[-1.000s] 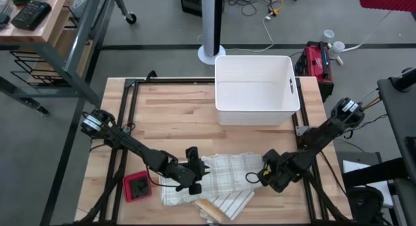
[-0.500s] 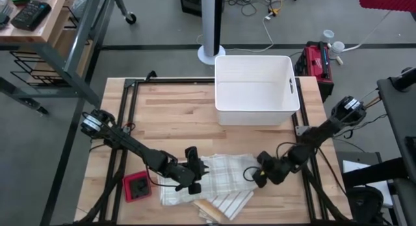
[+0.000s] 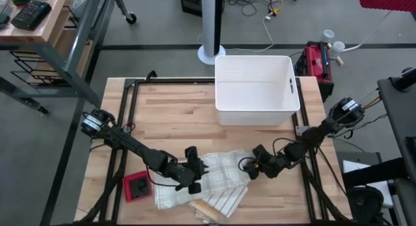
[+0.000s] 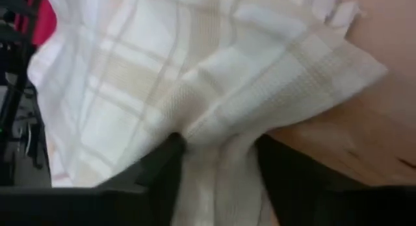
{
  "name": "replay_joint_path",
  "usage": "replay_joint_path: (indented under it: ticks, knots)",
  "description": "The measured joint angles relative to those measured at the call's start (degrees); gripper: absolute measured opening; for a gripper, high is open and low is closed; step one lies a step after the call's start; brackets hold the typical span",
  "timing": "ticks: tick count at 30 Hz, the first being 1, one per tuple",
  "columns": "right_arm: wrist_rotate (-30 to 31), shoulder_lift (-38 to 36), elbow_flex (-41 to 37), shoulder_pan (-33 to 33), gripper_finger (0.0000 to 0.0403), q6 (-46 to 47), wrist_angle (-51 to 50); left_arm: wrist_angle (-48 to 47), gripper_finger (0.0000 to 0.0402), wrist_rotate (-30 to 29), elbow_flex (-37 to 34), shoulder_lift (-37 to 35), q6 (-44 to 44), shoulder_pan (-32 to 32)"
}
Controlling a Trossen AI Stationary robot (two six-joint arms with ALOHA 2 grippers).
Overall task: Fold towel
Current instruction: Fold the light brown kitchen towel
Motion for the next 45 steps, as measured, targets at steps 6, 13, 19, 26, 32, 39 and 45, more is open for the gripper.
replay_joint_path:
  ticks: [6,13,19,26,32,39,45]
  knots:
    - [2.1,0.0,0.0,0.0,0.0033,-2.5,4.5,0.0,0.0075,0.0,0.0,0.0,0.9,0.0]
    - [0.9,-0.2,5.2,0.2,0.0006,-7.8,5.4,-0.1,0.0075,-2.4,0.0,-0.1,2.1,0.1]
    - [0.1,-0.2,17.8,0.2,0.0003,-9.6,-19.3,-2.7,0.0075,-3.0,1.0,-3.6,2.9,0.1]
    - [2.3,2.5,35.8,0.2,0.0001,-15.6,-41.2,-12.4,0.0075,-3.0,1.7,-10.6,-2.1,-1.9]
    - [2.3,10.0,48.9,-0.5,0.0001,-20.7,-50.4,-23.3,0.0075,-2.5,1.6,-14.8,-10.6,-9.7]
    - [0.8,21.9,65.3,-3.0,0.0000,-32.0,-51.4,-28.2,0.0075,-13.7,1.6,-16.1,-18.4,-22.4]
    - [-1.5,30.7,77.8,-5.8,0.0000,-39.5,-51.5,-29.7,0.0075,-24.7,1.6,-17.8,-21.5,-28.4]
